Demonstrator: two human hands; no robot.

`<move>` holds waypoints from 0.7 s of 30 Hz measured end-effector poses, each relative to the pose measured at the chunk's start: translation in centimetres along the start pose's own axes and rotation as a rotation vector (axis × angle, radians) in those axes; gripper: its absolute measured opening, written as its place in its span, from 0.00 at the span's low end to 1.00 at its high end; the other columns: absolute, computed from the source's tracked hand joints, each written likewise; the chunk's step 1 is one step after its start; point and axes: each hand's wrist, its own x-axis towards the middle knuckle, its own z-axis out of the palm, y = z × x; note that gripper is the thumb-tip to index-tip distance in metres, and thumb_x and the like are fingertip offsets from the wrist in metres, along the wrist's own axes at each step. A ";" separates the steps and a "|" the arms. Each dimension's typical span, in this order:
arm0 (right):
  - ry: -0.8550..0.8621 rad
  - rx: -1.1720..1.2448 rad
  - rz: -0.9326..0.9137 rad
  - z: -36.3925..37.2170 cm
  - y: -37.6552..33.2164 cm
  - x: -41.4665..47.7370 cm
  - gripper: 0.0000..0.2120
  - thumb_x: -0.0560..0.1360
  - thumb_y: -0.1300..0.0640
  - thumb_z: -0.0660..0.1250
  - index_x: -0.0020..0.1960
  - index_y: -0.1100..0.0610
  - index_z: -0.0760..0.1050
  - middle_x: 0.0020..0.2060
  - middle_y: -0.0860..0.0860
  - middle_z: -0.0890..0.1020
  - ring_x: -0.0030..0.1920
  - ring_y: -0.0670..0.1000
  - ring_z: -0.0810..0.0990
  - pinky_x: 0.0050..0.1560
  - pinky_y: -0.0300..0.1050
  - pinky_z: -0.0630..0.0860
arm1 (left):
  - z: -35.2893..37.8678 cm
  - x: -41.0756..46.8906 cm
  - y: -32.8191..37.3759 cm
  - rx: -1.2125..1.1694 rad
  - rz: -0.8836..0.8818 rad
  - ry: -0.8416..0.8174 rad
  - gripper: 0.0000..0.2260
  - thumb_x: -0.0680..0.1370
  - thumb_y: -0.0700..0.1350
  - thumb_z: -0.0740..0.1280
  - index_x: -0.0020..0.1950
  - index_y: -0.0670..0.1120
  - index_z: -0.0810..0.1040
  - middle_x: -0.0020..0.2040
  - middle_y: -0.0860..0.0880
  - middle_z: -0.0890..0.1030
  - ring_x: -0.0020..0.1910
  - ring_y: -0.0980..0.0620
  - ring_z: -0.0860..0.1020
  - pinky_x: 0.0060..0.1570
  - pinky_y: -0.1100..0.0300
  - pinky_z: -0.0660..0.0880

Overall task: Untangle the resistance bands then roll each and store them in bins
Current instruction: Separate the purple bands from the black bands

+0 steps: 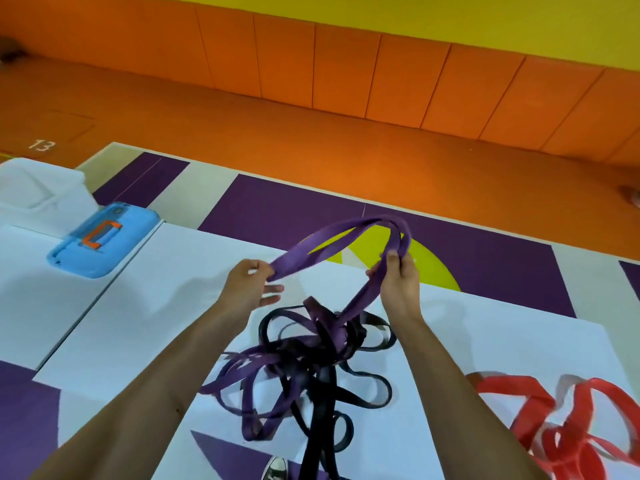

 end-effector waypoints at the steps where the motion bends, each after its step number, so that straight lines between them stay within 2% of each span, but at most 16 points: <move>1: -0.009 0.019 -0.046 0.2 -1.2 -0.3 0.15 0.87 0.54 0.55 0.54 0.65 0.73 0.36 0.56 0.80 0.35 0.48 0.80 0.40 0.40 0.74 | -0.1 0.2 -1.1 0.059 -0.035 -0.008 0.01 0.83 0.38 0.63 0.54 0.41 0.73 0.53 0.40 0.78 0.41 0.43 0.82 0.39 0.56 0.81; 3: -0.070 0.028 -0.142 0.8 -3.6 -1.0 0.11 0.86 0.56 0.56 0.52 0.62 0.73 0.36 0.57 0.78 0.35 0.49 0.78 0.39 0.37 0.74 | -0.3 0.5 -2.8 0.298 -0.011 -0.026 0.06 0.81 0.38 0.65 0.58 0.43 0.73 0.56 0.43 0.78 0.47 0.44 0.79 0.44 0.56 0.76; 5: -0.188 0.002 -0.238 1.5 -5.8 -1.8 0.08 0.86 0.60 0.56 0.53 0.60 0.73 0.36 0.56 0.78 0.34 0.48 0.79 0.40 0.39 0.74 | -0.4 0.4 -3.4 0.604 0.174 -0.088 0.18 0.78 0.39 0.69 0.67 0.47 0.72 0.63 0.49 0.77 0.56 0.48 0.77 0.55 0.57 0.73; 7: -0.313 -0.049 -0.317 2.1 -7.6 -2.7 0.08 0.86 0.61 0.56 0.54 0.58 0.73 0.38 0.53 0.81 0.35 0.46 0.80 0.43 0.43 0.77 | -0.1 -0.4 -3.1 0.627 0.350 -0.281 0.30 0.74 0.37 0.73 0.72 0.54 0.69 0.62 0.51 0.80 0.57 0.53 0.80 0.57 0.60 0.74; 8: -0.352 -0.086 -0.359 2.3 -8.4 -3.1 0.07 0.86 0.60 0.56 0.54 0.56 0.74 0.38 0.50 0.82 0.37 0.47 0.81 0.44 0.46 0.78 | 0.3 -1.0 -2.7 0.590 0.363 -0.408 0.35 0.73 0.36 0.74 0.73 0.59 0.66 0.58 0.51 0.82 0.54 0.55 0.81 0.56 0.61 0.76; 9: -0.375 -0.124 -0.395 2.5 -9.2 -3.4 0.07 0.86 0.58 0.57 0.54 0.55 0.74 0.38 0.48 0.82 0.38 0.48 0.81 0.46 0.48 0.79 | 0.9 -1.6 -2.3 0.558 0.371 -0.518 0.38 0.72 0.35 0.73 0.73 0.65 0.64 0.54 0.51 0.83 0.52 0.55 0.82 0.54 0.59 0.78; 10: -0.395 -0.152 -0.420 2.7 -10.0 -3.7 0.07 0.85 0.58 0.58 0.54 0.55 0.75 0.39 0.47 0.83 0.39 0.49 0.82 0.46 0.50 0.79 | 1.6 -1.9 -2.0 0.551 0.389 -0.545 0.40 0.71 0.37 0.73 0.70 0.71 0.62 0.52 0.49 0.83 0.51 0.51 0.82 0.55 0.54 0.80; 12: -0.421 -0.175 -0.443 3.0 -11.7 -4.4 0.08 0.85 0.59 0.59 0.54 0.55 0.76 0.37 0.43 0.82 0.39 0.48 0.82 0.43 0.48 0.78 | 2.3 -2.2 -1.8 0.574 0.490 -0.434 0.37 0.67 0.46 0.75 0.67 0.74 0.63 0.50 0.49 0.82 0.52 0.45 0.81 0.57 0.45 0.79; 13: -0.412 -0.173 -0.452 3.1 -12.6 -4.8 0.08 0.84 0.60 0.59 0.53 0.55 0.77 0.36 0.43 0.82 0.37 0.46 0.81 0.41 0.47 0.77 | 2.3 -2.4 -1.4 0.575 0.548 -0.365 0.35 0.66 0.50 0.76 0.67 0.71 0.65 0.49 0.52 0.81 0.52 0.46 0.80 0.57 0.45 0.78; 15: -0.361 -0.123 -0.484 3.0 -14.4 -5.5 0.09 0.83 0.61 0.60 0.50 0.55 0.79 0.35 0.47 0.82 0.36 0.46 0.78 0.38 0.51 0.76 | 2.2 -2.8 -0.6 0.424 0.596 -0.287 0.29 0.68 0.49 0.79 0.63 0.65 0.70 0.48 0.58 0.81 0.49 0.51 0.81 0.55 0.54 0.78; 17: -0.332 -0.029 -0.466 3.1 -16.1 -5.7 0.09 0.83 0.61 0.63 0.49 0.58 0.80 0.34 0.50 0.83 0.34 0.48 0.81 0.36 0.52 0.80 | 2.2 -3.5 0.6 0.281 0.572 -0.308 0.25 0.69 0.46 0.81 0.60 0.62 0.75 0.52 0.59 0.82 0.50 0.57 0.82 0.54 0.64 0.78; 19: -0.357 -0.023 -0.369 3.6 -16.9 -5.3 0.09 0.83 0.60 0.64 0.47 0.59 0.81 0.34 0.51 0.85 0.32 0.49 0.84 0.36 0.49 0.82 | 2.7 -3.9 1.6 0.319 0.556 -0.354 0.17 0.71 0.49 0.81 0.55 0.57 0.80 0.54 0.57 0.82 0.50 0.62 0.81 0.50 0.70 0.76; 21: -0.400 -0.122 -0.301 4.3 -16.2 -4.7 0.10 0.82 0.57 0.66 0.44 0.59 0.81 0.33 0.51 0.86 0.32 0.50 0.85 0.36 0.49 0.80 | 3.6 -3.6 1.5 0.385 0.516 -0.355 0.08 0.73 0.52 0.78 0.48 0.53 0.83 0.41 0.58 0.83 0.38 0.61 0.81 0.42 0.68 0.74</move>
